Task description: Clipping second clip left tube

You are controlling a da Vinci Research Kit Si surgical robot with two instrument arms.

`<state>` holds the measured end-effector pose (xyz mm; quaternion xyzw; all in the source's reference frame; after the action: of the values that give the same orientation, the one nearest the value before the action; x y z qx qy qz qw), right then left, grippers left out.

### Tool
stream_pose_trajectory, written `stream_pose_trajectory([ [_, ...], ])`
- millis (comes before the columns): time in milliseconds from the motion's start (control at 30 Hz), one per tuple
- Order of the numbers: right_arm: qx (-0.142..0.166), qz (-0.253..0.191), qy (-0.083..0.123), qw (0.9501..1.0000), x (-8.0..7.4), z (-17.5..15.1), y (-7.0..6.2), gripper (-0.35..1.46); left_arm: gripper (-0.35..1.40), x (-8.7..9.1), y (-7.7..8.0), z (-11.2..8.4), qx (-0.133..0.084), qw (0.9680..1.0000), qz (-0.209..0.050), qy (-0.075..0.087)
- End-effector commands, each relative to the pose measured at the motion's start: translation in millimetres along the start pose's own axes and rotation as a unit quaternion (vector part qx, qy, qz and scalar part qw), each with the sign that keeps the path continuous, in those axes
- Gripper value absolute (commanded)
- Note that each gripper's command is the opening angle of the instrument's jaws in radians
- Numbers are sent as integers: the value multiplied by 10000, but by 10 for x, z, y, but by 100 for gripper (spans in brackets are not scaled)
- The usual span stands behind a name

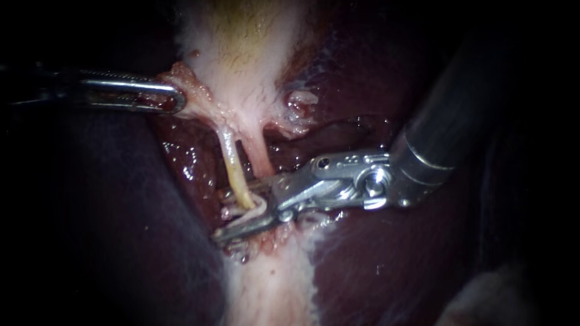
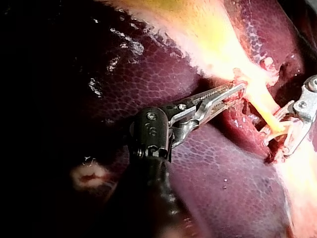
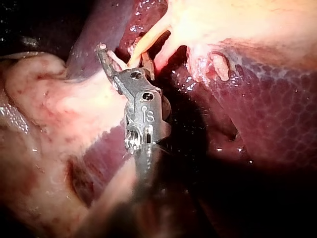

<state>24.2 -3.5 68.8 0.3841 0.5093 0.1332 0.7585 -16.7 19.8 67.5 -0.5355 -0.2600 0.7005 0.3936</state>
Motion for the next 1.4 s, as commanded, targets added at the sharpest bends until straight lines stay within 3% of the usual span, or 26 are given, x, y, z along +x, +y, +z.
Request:
stream_pose_trajectory([
  [33, 54, -20, 24, 10000, 2, 0, -4, 48, -35, 0, 0, 0, -9, 10000, 2, -2],
  [267, 447, -57, 257, 9987, 19, 4, -35, 47, -35, 0, 0, -1, -11, 10000, 2, -2],
  [467, 683, -105, 231, 9973, 28, 9, -49, 45, -35, 0, -1, -1, -13, 10000, 2, -3],
  [600, 779, -111, 199, 9967, 28, 9, -48, 43, -35, 0, -1, -1, -13, 10000, 2, -3],
  [1100, 664, -94, 245, 9974, 25, -3, -38, 17, -35, 1, -1, -1, -13, 10000, 2, -3],
  [1300, 662, -64, 263, 9974, 22, -8, -34, -2, -35, 1, -1, -1, -13, 10000, 2, -3],
  [1400, 681, 86, 265, 9973, 22, -12, -33, -23, -35, 1, -2, -1, -13, 10000, 2, -3],
])
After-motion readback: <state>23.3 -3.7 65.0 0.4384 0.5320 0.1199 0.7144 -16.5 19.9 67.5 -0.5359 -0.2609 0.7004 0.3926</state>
